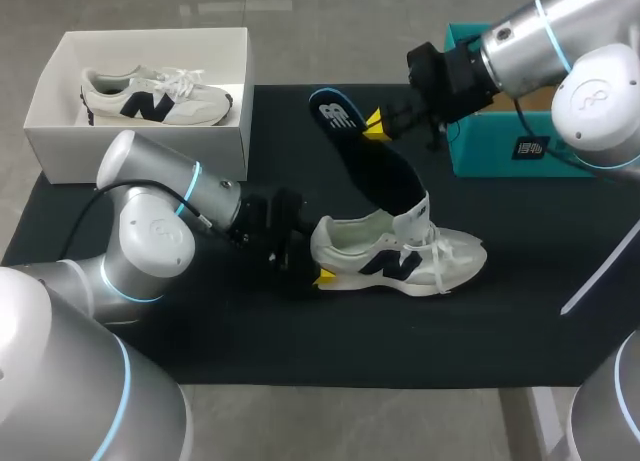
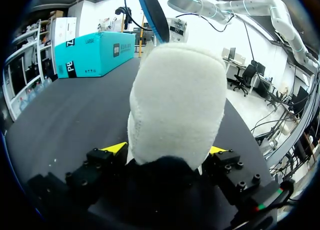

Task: Take the shoe out of the shoebox, open the shoe tongue, remove and reinsert the insole, then place the shoe into the shoebox

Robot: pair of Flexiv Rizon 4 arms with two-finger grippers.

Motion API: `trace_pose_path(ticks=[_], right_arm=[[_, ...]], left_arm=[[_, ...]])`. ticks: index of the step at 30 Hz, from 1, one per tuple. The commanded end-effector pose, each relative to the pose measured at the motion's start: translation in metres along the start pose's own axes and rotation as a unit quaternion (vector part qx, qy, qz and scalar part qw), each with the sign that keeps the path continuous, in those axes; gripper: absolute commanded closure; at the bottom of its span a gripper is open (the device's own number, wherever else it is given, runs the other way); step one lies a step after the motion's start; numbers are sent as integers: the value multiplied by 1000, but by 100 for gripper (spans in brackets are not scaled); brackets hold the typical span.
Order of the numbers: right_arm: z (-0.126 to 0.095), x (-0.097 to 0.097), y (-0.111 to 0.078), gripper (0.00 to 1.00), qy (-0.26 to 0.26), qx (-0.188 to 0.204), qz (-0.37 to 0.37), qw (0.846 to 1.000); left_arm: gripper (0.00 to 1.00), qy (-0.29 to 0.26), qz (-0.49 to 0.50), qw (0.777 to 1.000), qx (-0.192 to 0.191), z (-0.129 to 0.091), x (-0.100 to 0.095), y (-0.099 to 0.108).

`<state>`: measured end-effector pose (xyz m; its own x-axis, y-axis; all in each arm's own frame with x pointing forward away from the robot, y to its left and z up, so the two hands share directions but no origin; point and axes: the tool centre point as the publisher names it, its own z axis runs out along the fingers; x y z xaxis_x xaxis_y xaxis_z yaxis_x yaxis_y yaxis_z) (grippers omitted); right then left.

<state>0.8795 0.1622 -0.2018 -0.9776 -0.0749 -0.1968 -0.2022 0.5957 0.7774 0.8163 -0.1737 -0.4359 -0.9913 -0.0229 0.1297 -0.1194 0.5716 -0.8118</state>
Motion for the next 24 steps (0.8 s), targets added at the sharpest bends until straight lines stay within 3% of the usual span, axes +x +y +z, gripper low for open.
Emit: trace_pose_path(ticks=[1, 5, 8, 14, 16, 24], right_arm=[[1, 0, 0, 100, -1, 0, 0, 1000], [-3, -3, 1, 100, -9, -1, 2, 1000], [-12, -10, 7, 100, -57, -31, 27, 998], [-20, -18, 21, 100, -140, -117, 96, 979], [-24, -19, 29, 100, -161, -153, 138, 965], [-46, -7, 61, 100, -119, -207, 234, 943]], left_arm=[[100, 0, 0, 1000, -1, 3, -1, 3], [100, 0, 0, 1000, -1, 3, -1, 3], [100, 0, 0, 1000, -1, 3, -1, 3], [100, 0, 0, 1000, -1, 3, -1, 3], [100, 0, 0, 1000, -1, 3, -1, 3], [100, 0, 0, 1000, -1, 3, -1, 3]])
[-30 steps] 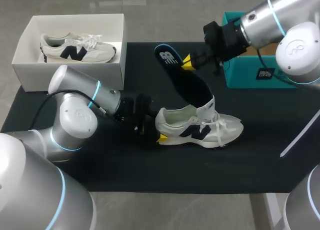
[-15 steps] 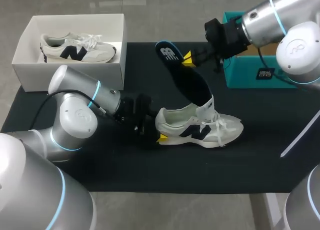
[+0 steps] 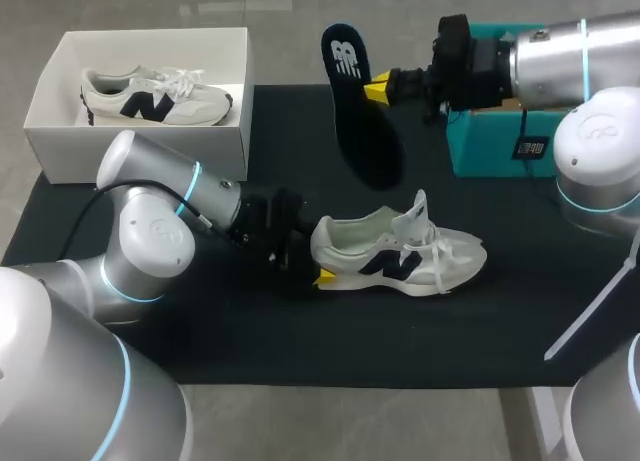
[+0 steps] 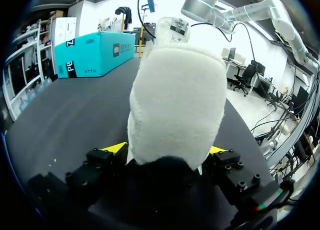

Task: Take the shoe out of the shoebox, open the shoe tongue, remove and reinsert the insole, then place the shoe into the shoebox

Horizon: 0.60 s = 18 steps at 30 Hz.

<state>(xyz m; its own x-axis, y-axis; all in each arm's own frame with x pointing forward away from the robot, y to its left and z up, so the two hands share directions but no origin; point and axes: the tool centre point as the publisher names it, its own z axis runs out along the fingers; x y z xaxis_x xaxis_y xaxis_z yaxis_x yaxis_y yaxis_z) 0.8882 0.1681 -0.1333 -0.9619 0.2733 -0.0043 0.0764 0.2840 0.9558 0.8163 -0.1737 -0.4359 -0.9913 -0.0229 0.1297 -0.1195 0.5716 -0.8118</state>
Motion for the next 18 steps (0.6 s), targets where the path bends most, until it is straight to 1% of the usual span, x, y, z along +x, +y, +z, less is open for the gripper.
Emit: trace_pose_path(ticks=[1, 2, 4, 5, 9, 13, 14, 16, 18], right_arm=[[-15, 18, 10, 100, -10, -49, 86, 995], [-16, 20, 13, 100, -6, -56, 97, 994], [-21, 29, 21, 100, 18, -56, 122, 991], [-23, 33, 23, 100, 28, -63, 134, 989], [-32, 45, 31, 100, 65, -47, 159, 984], [-44, 60, 41, 100, 102, -49, 195, 974], [-46, 64, 43, 100, 108, -49, 199, 973], [-53, 73, 46, 100, 116, -34, 207, 971], [-61, 80, 48, 100, 113, -28, 216, 970]], left_arm=[[100, 0, 0, 1000, -1, 3, -1, 3], [100, 0, 0, 1000, -1, 3, -1, 3], [100, 0, 0, 1000, -1, 3, -1, 3], [100, 0, 0, 1000, -1, 3, -1, 3], [100, 0, 0, 1000, -1, 3, -1, 3], [100, 0, 0, 1000, -1, 3, -1, 3], [100, 0, 0, 1000, -1, 3, -1, 3], [100, 0, 0, 1000, -1, 3, -1, 3], [100, 0, 0, 1000, -1, 3, -1, 3]])
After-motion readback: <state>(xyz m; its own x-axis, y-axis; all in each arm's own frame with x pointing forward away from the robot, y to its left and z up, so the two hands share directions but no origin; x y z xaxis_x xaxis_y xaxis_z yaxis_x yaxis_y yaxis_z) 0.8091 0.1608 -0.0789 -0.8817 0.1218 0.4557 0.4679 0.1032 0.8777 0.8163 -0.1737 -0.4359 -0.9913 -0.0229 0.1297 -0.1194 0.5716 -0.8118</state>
